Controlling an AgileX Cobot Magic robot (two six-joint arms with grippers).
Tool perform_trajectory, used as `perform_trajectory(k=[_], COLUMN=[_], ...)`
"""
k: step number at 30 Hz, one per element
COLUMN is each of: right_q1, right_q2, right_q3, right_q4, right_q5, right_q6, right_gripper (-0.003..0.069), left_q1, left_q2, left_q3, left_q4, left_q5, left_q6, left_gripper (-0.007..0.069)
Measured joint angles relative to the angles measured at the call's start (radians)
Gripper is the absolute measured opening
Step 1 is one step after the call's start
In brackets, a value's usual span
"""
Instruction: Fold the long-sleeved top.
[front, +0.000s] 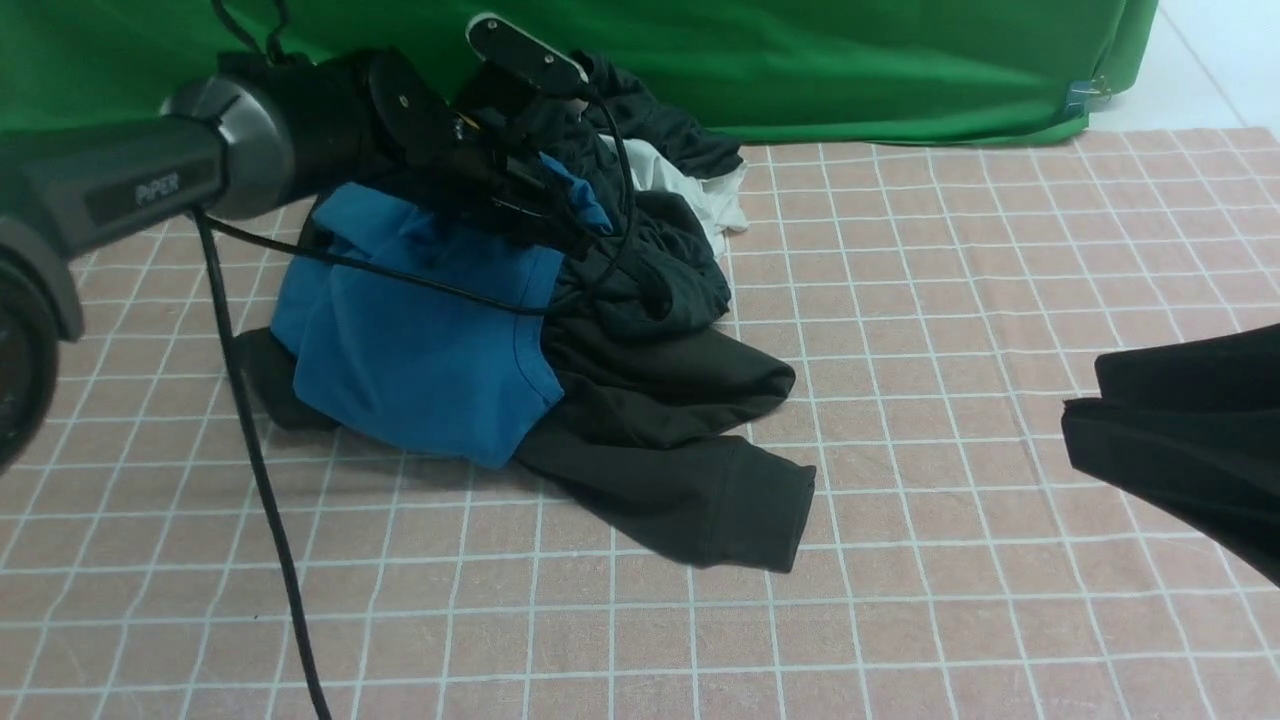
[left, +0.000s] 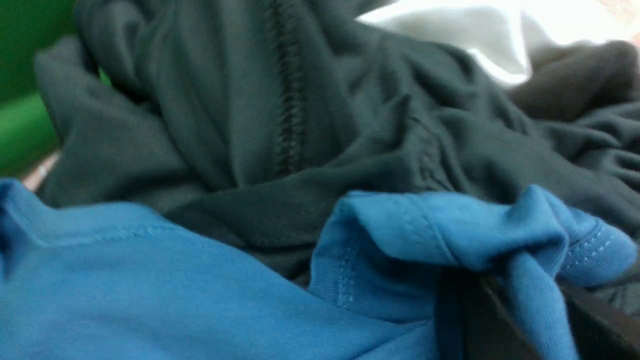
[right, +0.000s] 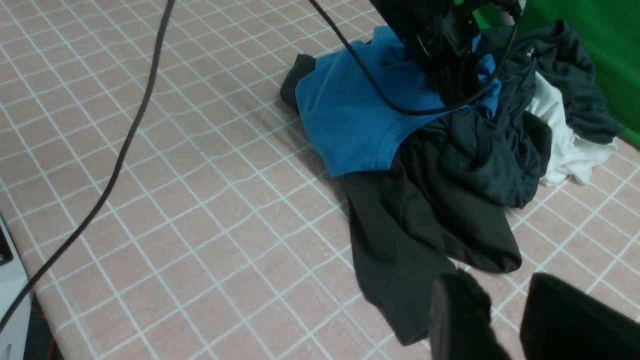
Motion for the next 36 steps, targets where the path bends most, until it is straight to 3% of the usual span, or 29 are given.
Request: perform_trajectory(k=[17, 27, 31, 36], right_q1=[0.000, 0.000, 0.000, 0.000], right_q2=[0.000, 0.000, 0.000, 0.000], right_q3=[0.000, 0.000, 0.000, 0.000], right_q4=[0.000, -0.001, -0.001, -0.001], right_q5=[-0.041, -0.043, -0.033, -0.033], right_q6=[-0.023, -0.025, -0.025, -0.025], right_gripper=[0.0220, 0.0220, 0.0220, 0.0220], left_q1=[0.038, 0.466, 0.573, 0.623], left_q2=[-0.538, -0.598, -0.592, -0.545], left_q3=[-0.050, -0.375, -0.367, -0.275], left_q4=[0.347, 0.380, 0.357, 0.395], left_q5=[-0.045, 0.029, 0.030, 0.030], left_q6=[-0.032, -0.245, -0.271, -0.287], left_gripper=[0.0081, 0.0081, 0.0081, 0.0081])
